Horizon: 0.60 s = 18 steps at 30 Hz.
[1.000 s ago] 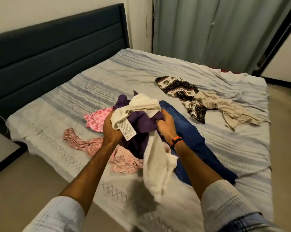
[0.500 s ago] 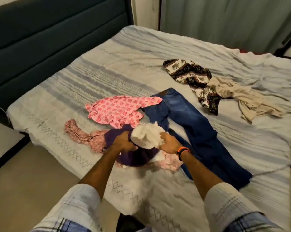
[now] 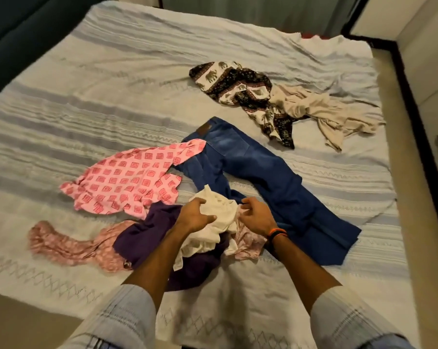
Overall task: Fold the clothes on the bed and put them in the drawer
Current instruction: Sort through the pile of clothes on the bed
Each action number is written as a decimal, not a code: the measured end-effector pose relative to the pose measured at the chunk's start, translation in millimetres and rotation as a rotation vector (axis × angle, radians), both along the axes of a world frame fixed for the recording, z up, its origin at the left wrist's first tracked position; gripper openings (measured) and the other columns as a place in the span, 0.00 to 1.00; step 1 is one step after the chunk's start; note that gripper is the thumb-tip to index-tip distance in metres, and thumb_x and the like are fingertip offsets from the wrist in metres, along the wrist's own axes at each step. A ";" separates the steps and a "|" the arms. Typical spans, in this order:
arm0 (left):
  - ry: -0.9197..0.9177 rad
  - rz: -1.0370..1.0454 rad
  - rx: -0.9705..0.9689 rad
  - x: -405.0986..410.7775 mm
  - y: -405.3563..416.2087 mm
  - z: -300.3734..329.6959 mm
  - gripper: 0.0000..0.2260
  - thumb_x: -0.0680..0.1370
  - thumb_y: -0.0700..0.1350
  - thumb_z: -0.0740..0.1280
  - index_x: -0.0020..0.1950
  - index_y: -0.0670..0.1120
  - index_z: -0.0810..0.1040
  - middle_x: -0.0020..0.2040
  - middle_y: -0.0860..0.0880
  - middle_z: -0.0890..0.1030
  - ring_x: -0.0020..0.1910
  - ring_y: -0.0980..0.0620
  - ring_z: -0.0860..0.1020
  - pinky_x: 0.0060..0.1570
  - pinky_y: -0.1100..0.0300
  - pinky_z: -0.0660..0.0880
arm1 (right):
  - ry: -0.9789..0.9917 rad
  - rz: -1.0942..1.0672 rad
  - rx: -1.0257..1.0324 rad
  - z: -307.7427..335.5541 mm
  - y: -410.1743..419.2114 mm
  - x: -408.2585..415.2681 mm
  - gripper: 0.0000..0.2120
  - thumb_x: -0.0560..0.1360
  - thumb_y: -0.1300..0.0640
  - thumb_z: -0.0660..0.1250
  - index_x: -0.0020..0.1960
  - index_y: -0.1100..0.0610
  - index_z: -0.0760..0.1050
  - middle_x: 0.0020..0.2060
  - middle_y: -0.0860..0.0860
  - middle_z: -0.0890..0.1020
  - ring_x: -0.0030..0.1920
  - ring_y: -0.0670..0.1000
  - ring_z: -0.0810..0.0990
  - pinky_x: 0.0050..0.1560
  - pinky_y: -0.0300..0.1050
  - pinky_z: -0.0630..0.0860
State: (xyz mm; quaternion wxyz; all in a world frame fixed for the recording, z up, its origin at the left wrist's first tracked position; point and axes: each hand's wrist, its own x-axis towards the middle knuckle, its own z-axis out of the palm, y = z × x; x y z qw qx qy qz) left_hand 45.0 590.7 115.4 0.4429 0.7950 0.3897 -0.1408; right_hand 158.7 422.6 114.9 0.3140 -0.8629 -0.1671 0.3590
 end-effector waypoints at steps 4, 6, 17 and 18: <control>0.000 -0.067 -0.004 43.7 12.6 -13.8 0.28 0.72 0.48 0.76 0.69 0.44 0.71 0.68 0.45 0.74 0.65 0.44 0.74 0.63 0.50 0.73 | -0.027 -0.076 -0.021 -12.7 3.8 30.9 0.22 0.74 0.60 0.71 0.67 0.61 0.71 0.60 0.55 0.79 0.55 0.53 0.79 0.53 0.39 0.72; 0.011 -0.097 0.013 66.1 19.4 -22.9 0.28 0.72 0.49 0.76 0.69 0.45 0.71 0.68 0.45 0.75 0.65 0.45 0.75 0.63 0.50 0.74 | -0.046 -0.089 -0.035 -22.0 5.3 49.1 0.22 0.73 0.59 0.72 0.65 0.60 0.72 0.60 0.55 0.79 0.56 0.54 0.80 0.54 0.42 0.75; 0.087 -0.187 0.081 181.1 58.8 -100.4 0.27 0.69 0.49 0.77 0.66 0.46 0.76 0.69 0.43 0.73 0.65 0.45 0.74 0.64 0.54 0.72 | -0.114 0.113 -0.194 -100.9 47.2 159.9 0.27 0.72 0.60 0.70 0.70 0.56 0.70 0.69 0.57 0.70 0.69 0.59 0.69 0.69 0.53 0.67; 0.099 -0.191 0.097 189.5 63.3 -112.9 0.26 0.69 0.50 0.77 0.66 0.47 0.77 0.72 0.42 0.69 0.68 0.43 0.72 0.67 0.51 0.70 | -0.143 0.154 -0.218 -111.9 53.5 168.8 0.27 0.72 0.59 0.69 0.71 0.54 0.70 0.73 0.57 0.65 0.71 0.61 0.65 0.71 0.55 0.65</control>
